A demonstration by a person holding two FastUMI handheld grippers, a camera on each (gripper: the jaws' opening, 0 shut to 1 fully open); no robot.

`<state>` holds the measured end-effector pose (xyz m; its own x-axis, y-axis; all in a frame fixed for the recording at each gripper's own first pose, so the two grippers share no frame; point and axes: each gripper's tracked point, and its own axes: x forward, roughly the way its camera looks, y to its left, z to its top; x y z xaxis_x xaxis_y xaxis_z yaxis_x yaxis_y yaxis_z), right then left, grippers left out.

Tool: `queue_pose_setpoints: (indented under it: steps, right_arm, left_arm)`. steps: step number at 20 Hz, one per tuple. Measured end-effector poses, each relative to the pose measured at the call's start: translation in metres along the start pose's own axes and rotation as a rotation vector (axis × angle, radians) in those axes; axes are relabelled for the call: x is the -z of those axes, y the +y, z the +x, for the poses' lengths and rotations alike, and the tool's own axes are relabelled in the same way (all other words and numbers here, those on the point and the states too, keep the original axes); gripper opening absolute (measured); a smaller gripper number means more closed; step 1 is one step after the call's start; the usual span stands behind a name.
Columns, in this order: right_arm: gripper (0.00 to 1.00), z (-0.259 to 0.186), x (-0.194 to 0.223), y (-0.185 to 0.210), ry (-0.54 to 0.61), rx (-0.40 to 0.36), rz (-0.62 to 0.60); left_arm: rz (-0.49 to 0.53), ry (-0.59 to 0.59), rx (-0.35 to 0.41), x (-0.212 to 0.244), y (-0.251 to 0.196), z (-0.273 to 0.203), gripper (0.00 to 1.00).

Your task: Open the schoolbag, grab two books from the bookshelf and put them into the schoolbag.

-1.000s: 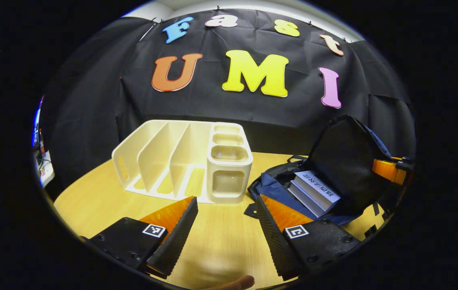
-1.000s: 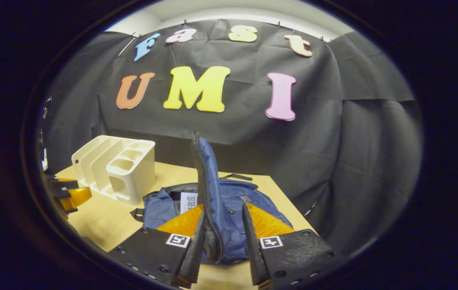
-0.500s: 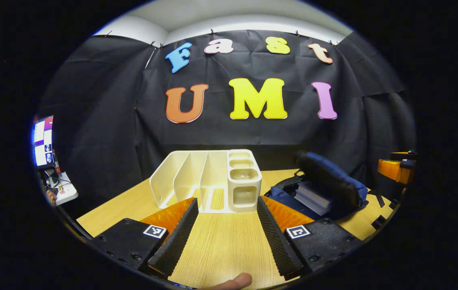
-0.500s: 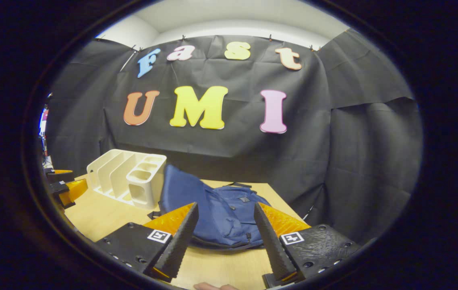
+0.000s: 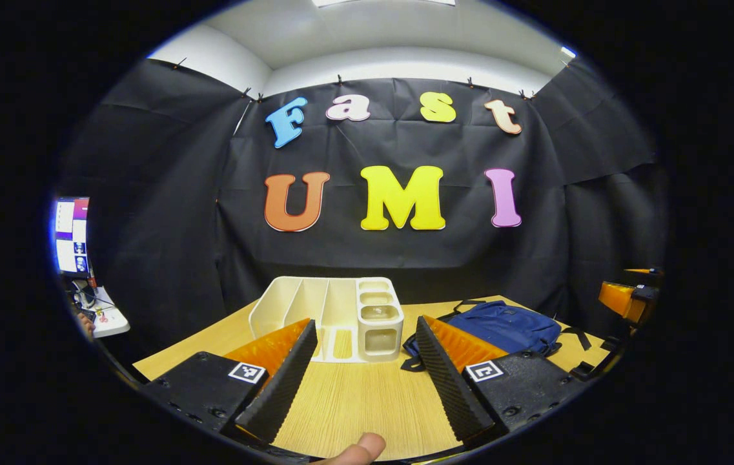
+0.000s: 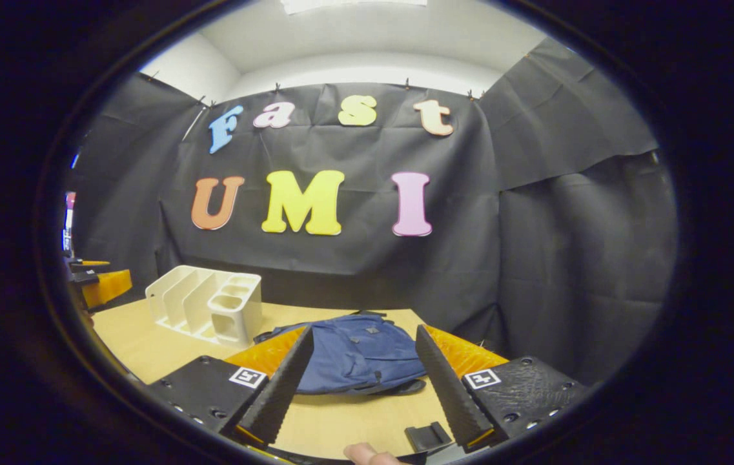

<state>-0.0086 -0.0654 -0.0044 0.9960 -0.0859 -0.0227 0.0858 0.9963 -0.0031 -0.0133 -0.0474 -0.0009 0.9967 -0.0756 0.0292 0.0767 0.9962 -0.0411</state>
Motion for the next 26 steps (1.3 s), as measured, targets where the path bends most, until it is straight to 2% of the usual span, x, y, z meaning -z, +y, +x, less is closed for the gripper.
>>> queue_pose_setpoints:
  steps: [2,3,4,5,7,9,10,11,12,17,18,25,26]
  right_arm:
    - [0.93,-0.004,-0.010,-0.003,-0.031,0.027,0.006]
    - [0.97,-0.006,-0.011,-0.002,-0.035,0.036,0.011]
    - [0.95,-0.008,-0.013,0.001,-0.036,0.037,0.009]
    - [0.97,-0.008,-0.014,0.003,-0.035,0.042,0.001]
    - [0.93,-0.011,-0.016,0.009,-0.036,0.050,-0.016]
    - [0.95,-0.009,-0.016,0.014,-0.035,0.064,-0.014]
    - [0.93,-0.009,-0.016,0.016,-0.033,0.070,-0.017]
    - [0.98,-0.009,-0.017,0.020,-0.035,0.068,-0.014]
    - [0.98,-0.010,-0.019,0.024,-0.037,0.063,-0.010]
    - [0.98,-0.011,-0.020,0.029,-0.045,0.050,-0.032]
    - [0.95,-0.011,-0.021,0.030,-0.048,0.047,-0.036]
    - [0.98,-0.010,-0.017,0.028,-0.041,0.038,-0.031]
    - [0.95,-0.010,-0.015,0.028,-0.037,0.037,-0.030]
  left_arm:
    - [0.009,0.004,0.022,0.001,0.004,-0.001,0.96]
    - [0.001,0.021,0.013,0.004,0.011,0.002,0.96]
    - [-0.010,0.037,0.007,0.009,0.017,0.004,0.96]
    - [-0.017,0.048,0.007,0.011,0.021,0.004,0.96]
    - [-0.019,0.062,-0.002,0.014,0.030,0.006,0.97]
    - [-0.002,0.063,-0.005,0.015,0.037,0.006,0.97]
    - [-0.002,0.072,0.003,0.019,0.037,0.007,0.97]
    - [-0.007,0.087,0.000,0.022,0.040,0.009,0.96]
    - [-0.011,0.090,-0.015,0.022,0.046,0.011,0.97]
    - [0.023,0.060,-0.069,0.010,0.065,0.004,0.97]
    - [0.024,0.050,-0.071,0.008,0.066,0.003,0.97]
    - [0.031,0.010,-0.080,-0.004,0.069,-0.005,0.97]
    - [0.030,0.008,-0.076,-0.005,0.067,-0.009,0.96]
